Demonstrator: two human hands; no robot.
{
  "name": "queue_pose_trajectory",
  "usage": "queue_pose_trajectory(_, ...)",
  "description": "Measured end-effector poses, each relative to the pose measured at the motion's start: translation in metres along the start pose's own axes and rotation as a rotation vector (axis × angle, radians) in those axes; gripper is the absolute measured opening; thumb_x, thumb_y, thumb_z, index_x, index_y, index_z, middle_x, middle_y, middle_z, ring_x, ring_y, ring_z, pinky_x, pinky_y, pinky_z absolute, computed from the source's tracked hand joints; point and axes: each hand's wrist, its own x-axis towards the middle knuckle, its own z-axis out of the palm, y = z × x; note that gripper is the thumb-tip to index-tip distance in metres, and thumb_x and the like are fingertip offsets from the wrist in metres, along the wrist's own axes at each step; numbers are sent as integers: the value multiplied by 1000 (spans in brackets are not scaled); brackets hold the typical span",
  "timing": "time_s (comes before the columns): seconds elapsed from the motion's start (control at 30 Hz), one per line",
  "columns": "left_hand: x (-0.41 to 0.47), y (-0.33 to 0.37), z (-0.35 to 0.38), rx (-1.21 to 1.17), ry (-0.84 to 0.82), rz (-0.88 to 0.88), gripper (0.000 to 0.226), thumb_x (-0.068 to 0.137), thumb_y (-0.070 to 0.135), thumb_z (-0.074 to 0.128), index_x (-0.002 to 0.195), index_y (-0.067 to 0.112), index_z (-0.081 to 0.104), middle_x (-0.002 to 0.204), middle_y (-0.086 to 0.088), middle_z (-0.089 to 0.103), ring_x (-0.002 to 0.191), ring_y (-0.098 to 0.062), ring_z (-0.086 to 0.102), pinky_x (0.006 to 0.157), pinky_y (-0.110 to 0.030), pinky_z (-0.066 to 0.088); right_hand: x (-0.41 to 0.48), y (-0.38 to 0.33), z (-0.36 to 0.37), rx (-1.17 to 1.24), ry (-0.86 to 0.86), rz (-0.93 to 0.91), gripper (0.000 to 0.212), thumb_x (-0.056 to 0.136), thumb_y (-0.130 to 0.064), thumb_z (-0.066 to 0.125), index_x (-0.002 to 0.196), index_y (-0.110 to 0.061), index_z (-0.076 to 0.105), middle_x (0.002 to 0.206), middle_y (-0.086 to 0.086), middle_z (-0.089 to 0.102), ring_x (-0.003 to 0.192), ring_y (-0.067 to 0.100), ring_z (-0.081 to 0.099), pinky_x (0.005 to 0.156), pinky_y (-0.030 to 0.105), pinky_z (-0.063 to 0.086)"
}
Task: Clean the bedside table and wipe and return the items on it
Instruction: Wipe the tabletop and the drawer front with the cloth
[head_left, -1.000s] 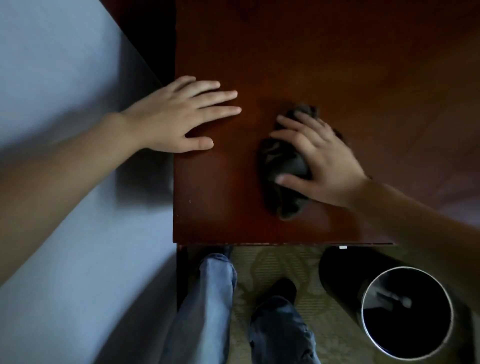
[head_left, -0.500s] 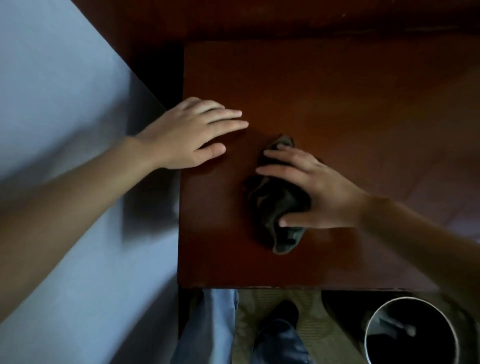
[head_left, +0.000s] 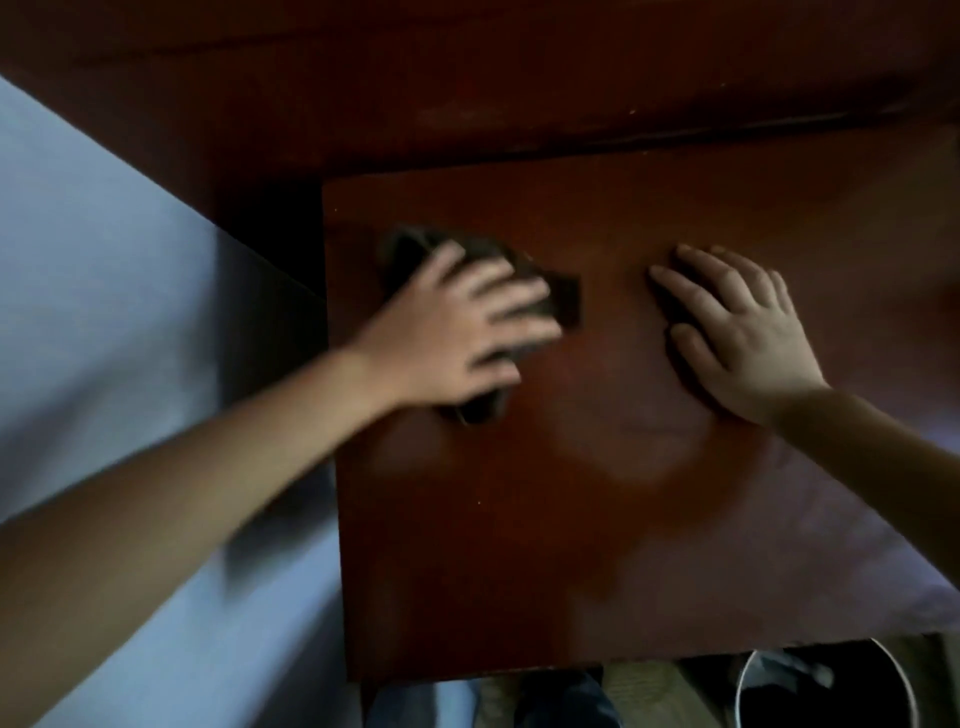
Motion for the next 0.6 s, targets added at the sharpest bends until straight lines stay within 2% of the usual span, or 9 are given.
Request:
queue_pose_trajectory(0.1, -7, -71, -10, -36, -26, -311, 55, 85, 56, 33, 135, 36, 44, 145, -3, 44, 128, -34, 42, 97, -62, 29, -1, 0, -2, -4, 18, 2, 50, 91, -35, 34, 139, -22, 40, 143, 13, 42, 130, 32, 30, 101, 53, 28)
queue_pose_trajectory(0.17, -11, -89, -10, -42, -22, -402, 57, 85, 54, 31, 137, 33, 42, 146, -4, 42, 129, -35, 40, 95, -60, 32, 0, 0, -2, 4, 22, -10, 50, 90, -35, 35, 138, -21, 41, 143, 12, 42, 130, 32, 31, 101, 53, 28)
queue_pose_trajectory(0.27, -1, -84, -10, -39, -5, -364, 56, 86, 49, 33, 137, 26, 43, 143, -9, 44, 126, -36, 43, 90, -58, 36, 0, 2, -1, 45, 38, -21, 49, 89, -33, 38, 134, -17, 46, 141, 12, 44, 129, 31, 33, 102, 51, 27)
queue_pose_trajectory(0.37, 33, -52, -11, -47, 23, -152, 58, 85, 47, 37, 136, 22, 46, 142, -9, 47, 126, -33, 45, 91, -58, 37, -1, 4, 1, 100, 103, -25, 43, 87, -28, 41, 122, -7, 54, 131, 18, 51, 121, 31, 38, 101, 44, 29)
queue_pose_trajectory(0.43, 66, -19, -9, -61, 29, -38, 62, 84, 48, 38, 140, 21, 41, 145, -5, 43, 130, -29, 42, 96, -58, 33, -2, 4, 1, 134, 158, 23, 37, 86, -23, 42, 111, 1, 55, 117, 24, 54, 106, 30, 39, 93, 40, 30)
queue_pose_trajectory(0.5, 101, 6, -6, -83, 1, -95, 62, 91, 46, 39, 146, 22, 27, 153, 1, 29, 139, -23, 28, 105, -55, 22, -1, 3, 2, 154, 207, 72, 30, 84, -17, 43, 102, 5, 52, 103, 27, 52, 93, 29, 36, 86, 37, 29)
queue_pose_trajectory(0.6, 148, 10, -6, -102, 15, -257, 57, 96, 38, 36, 148, 25, 19, 156, 6, 18, 143, -18, 15, 110, -53, 15, -1, 5, 3, 164, 223, 89, 23, 83, -13, 44, 96, 5, 51, 99, 26, 51, 90, 28, 35, 84, 35, 28)
